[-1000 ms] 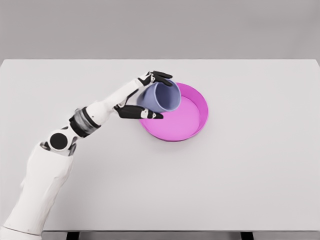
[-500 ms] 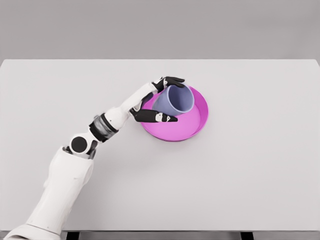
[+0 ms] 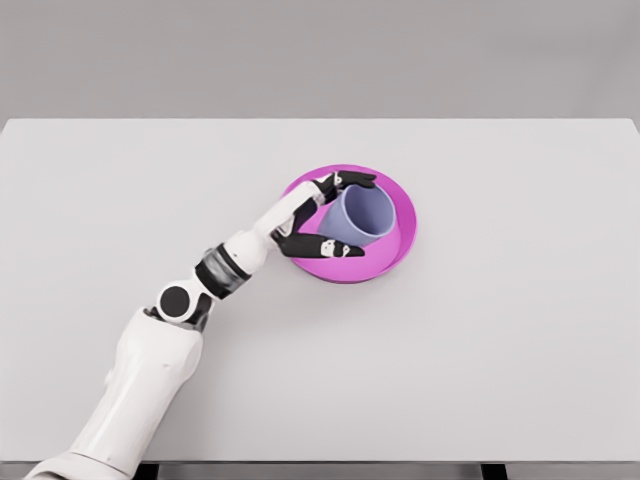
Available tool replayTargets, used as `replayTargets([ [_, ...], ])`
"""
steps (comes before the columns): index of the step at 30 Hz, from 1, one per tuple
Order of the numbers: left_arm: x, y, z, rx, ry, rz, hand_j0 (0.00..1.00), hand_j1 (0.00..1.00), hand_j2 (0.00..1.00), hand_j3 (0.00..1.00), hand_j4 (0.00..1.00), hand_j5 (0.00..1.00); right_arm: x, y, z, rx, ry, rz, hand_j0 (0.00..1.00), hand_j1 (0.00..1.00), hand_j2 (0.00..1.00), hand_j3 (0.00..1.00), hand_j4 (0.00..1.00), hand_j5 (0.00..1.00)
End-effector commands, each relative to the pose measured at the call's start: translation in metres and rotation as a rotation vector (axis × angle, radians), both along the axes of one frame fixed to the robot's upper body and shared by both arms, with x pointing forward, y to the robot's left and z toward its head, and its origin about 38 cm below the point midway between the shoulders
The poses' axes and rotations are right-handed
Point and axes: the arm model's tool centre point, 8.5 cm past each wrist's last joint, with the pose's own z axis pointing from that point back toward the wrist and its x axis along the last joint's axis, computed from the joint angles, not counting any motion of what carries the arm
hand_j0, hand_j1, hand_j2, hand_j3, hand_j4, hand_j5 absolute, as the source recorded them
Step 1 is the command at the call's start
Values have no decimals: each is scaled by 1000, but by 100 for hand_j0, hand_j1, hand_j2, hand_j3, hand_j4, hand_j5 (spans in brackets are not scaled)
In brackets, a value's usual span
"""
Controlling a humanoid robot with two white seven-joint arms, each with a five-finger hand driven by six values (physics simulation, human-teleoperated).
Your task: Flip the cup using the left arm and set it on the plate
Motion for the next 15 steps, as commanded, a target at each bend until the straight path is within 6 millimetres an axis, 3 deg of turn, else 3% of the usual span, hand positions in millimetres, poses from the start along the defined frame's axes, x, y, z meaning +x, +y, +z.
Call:
replayTargets([
  [1, -2, -9, -1, -17, 11, -17, 72, 72, 72, 72, 72, 72, 0, 0, 0, 0, 0, 0, 100, 100, 100, 100, 100, 100],
  [4, -3, -21, 3, -15, 0, -43, 72, 72, 72, 72, 72, 72, 0, 0, 0, 0, 0, 0, 100, 100, 100, 100, 100, 100],
  [15, 11, -15, -2, 5, 29, -25, 72, 72, 72, 72, 72, 72, 0, 0, 0, 0, 0, 0, 100, 100, 100, 100, 100, 100],
])
